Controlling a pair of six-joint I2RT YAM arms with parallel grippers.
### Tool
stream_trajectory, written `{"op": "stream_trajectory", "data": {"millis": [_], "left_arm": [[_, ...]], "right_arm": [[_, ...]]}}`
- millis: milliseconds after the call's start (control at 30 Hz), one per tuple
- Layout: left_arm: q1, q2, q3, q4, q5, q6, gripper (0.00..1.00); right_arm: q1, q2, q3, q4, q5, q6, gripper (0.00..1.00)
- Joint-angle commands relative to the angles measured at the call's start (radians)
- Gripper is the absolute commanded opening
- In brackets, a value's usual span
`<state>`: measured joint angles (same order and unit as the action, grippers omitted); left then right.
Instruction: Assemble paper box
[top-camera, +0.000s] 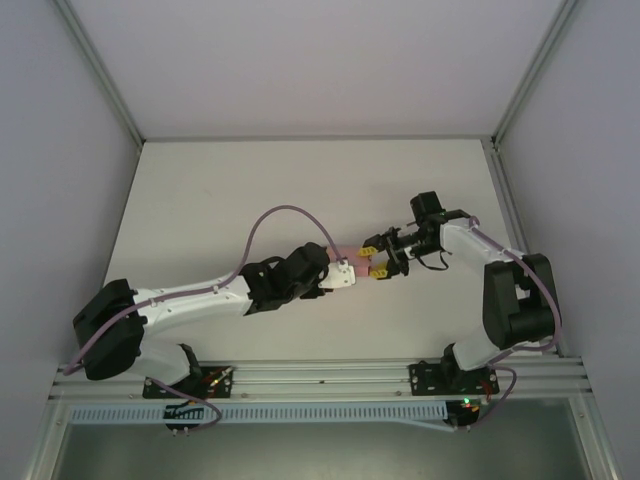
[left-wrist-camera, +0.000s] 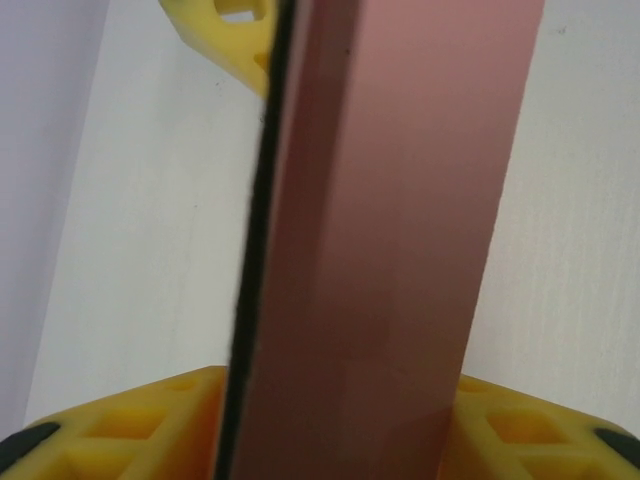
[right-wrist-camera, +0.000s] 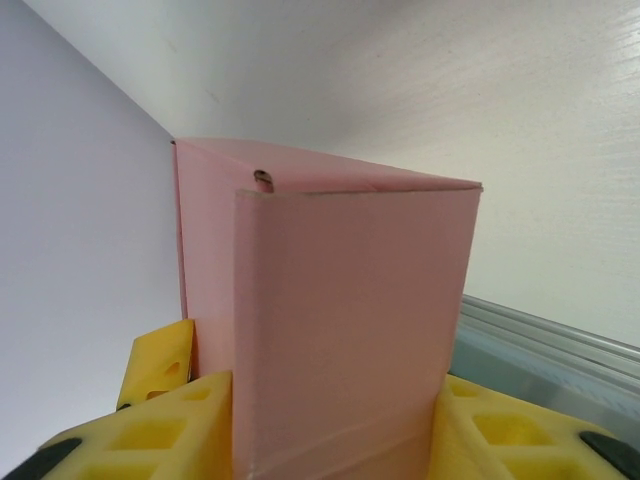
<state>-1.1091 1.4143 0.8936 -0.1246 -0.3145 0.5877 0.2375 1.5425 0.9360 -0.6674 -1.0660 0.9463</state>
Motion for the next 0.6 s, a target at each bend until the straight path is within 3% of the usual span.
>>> {"op": "stream_trajectory", "data": {"millis": [0, 500, 567], "left_arm": [[0.014, 0.003, 0.013, 0.078, -0.053, 0.020, 0.47], [0.039, -0.013, 0.039, -0.042, 0.060, -0.018, 0.33], [0.051, -0.017, 0.041, -0.059, 0.076, -0.024, 0.33]], "right_arm": [[0.012, -0.030, -0.005, -0.058, -0.002, -0.050, 0.50], [-0.005, -0.112, 0.010, 0.016, 0.152, -0.054, 0.87], [-0.018, -0.130, 0.000, 0.013, 0.172, -0.059, 0.97]]}}
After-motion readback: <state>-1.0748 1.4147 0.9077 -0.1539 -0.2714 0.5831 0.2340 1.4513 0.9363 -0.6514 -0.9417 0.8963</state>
